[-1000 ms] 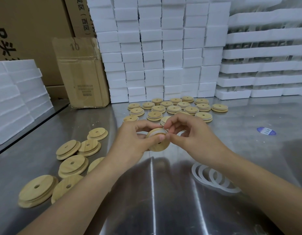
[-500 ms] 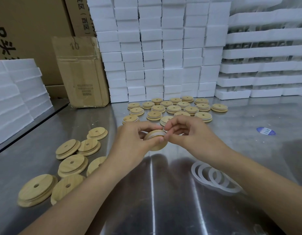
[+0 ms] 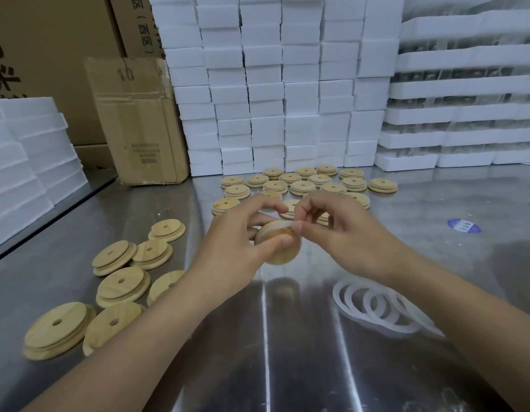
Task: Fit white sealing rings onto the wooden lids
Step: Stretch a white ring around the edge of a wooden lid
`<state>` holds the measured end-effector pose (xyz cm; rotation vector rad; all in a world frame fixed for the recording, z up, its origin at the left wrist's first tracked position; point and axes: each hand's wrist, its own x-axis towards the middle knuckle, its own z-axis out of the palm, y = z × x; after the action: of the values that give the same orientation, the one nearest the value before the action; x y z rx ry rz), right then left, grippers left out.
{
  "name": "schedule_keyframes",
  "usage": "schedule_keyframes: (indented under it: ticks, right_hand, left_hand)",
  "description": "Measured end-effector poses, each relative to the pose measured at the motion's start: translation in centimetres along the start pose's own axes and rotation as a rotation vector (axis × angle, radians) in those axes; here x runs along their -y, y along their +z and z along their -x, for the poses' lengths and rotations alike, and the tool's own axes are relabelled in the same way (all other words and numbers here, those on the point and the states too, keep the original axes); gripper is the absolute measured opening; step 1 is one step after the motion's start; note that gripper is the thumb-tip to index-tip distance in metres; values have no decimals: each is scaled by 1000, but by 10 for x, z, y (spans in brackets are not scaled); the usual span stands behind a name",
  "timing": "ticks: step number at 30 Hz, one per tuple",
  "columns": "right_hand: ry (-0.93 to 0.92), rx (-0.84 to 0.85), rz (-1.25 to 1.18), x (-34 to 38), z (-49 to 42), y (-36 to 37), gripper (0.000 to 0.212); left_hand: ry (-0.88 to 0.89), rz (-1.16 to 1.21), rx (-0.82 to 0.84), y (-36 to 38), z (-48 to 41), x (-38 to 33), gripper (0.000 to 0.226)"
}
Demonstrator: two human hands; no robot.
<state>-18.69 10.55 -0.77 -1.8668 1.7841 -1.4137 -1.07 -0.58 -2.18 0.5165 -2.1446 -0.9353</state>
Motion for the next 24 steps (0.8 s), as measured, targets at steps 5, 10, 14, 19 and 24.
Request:
schedule_keyframes:
  ticks: [5, 10, 14, 19, 24]
  right_hand:
    - [-15, -59, 167, -2, 2, 4, 18]
    - [-77, -210, 202, -1, 2, 4, 13]
    - [-36, -140, -68, -1, -1, 3, 9]
    - [-22, -217, -142, -2, -5, -9, 7]
    - [-221, -142, 166, -3, 4, 10, 13]
  left_hand:
    - [-82, 224, 22, -3, 0, -6, 38]
    - [-125, 322, 9, -7, -4, -12, 36]
    - [-110, 290, -5, -7, -1, -12, 40]
    - [-36, 205, -38, -5, 0, -12, 40]
    - [64, 22, -83, 0, 5, -14, 38]
